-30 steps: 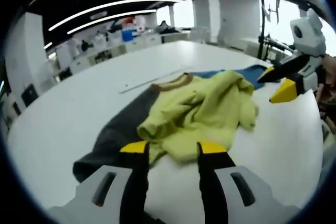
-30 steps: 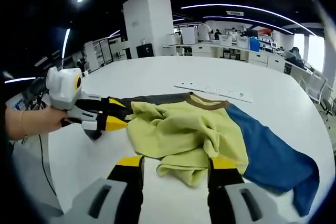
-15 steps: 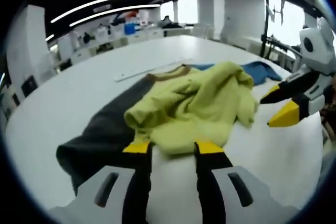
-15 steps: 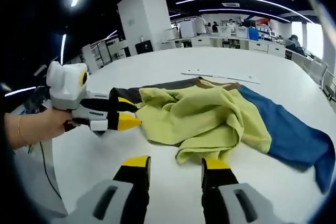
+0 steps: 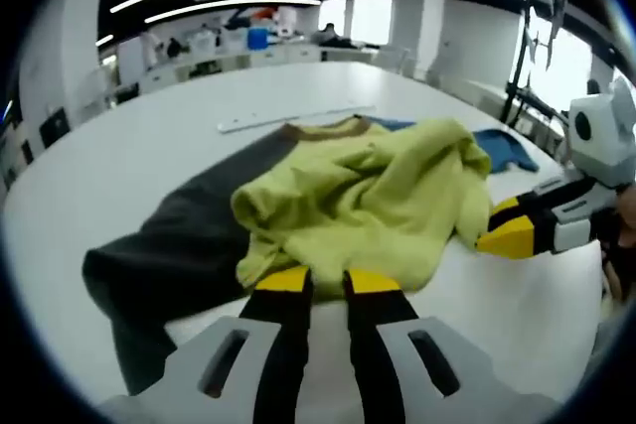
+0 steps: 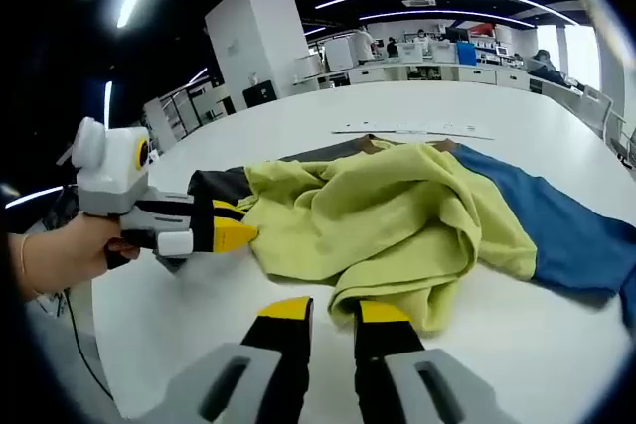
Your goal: Fold the garment on the visible template until the final outline fits inside the template.
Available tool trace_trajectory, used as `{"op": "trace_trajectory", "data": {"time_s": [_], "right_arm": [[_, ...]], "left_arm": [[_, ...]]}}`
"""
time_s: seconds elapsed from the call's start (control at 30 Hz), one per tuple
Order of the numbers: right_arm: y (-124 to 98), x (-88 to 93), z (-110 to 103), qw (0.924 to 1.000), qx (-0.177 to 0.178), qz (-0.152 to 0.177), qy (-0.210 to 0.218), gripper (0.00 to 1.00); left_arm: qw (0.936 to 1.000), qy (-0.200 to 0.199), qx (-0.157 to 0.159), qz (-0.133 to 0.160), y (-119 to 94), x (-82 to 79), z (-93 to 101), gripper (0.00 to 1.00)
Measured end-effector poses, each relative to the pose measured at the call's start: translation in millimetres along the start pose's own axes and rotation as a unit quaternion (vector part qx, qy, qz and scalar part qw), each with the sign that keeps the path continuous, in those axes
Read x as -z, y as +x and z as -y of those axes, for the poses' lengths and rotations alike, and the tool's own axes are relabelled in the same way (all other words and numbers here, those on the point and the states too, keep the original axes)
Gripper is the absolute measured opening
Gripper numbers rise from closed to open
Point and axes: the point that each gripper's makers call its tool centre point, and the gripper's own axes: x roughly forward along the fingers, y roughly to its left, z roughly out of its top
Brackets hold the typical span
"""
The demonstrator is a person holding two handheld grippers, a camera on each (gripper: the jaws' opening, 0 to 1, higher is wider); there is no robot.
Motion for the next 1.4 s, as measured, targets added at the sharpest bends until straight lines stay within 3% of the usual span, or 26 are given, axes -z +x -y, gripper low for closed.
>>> {"op": "trace_trajectory", "data": {"time_s": [0.07,0.13,0.3,0.9,1.4], "right_arm": [[-0.4,-1.5,3.8,0.9999,0.009,0.003,-0.009,0.0],[-1.1,-2.4,5.9,0.9998,0.013,0.006,-0.013,0.0],[-9.9,-1.0,9.6,0.9999,0.013,0.006,-0.007,0.0],[-74.5,14.1,41.6,0.998,0.059,0.007,-0.022,0.0],[-106.7,30.6,55.6,0.9969,0.073,0.001,-0.028,0.0]], "left_arm": [[0.9999,0.015,-0.002,-0.007,-0.3,1.1,0.1,0.08],[0.9997,0.024,-0.002,-0.005,-2.2,-0.8,2.4,0.03],[0.9991,0.042,-0.001,-0.004,-9.7,-4.1,3.7,0.02],[0.9976,0.068,-0.003,0.012,-56.6,-22.1,9.8,0.01],[0.9977,0.068,-0.002,0.0,-88.9,-9.8,12.4,0.01]]}}
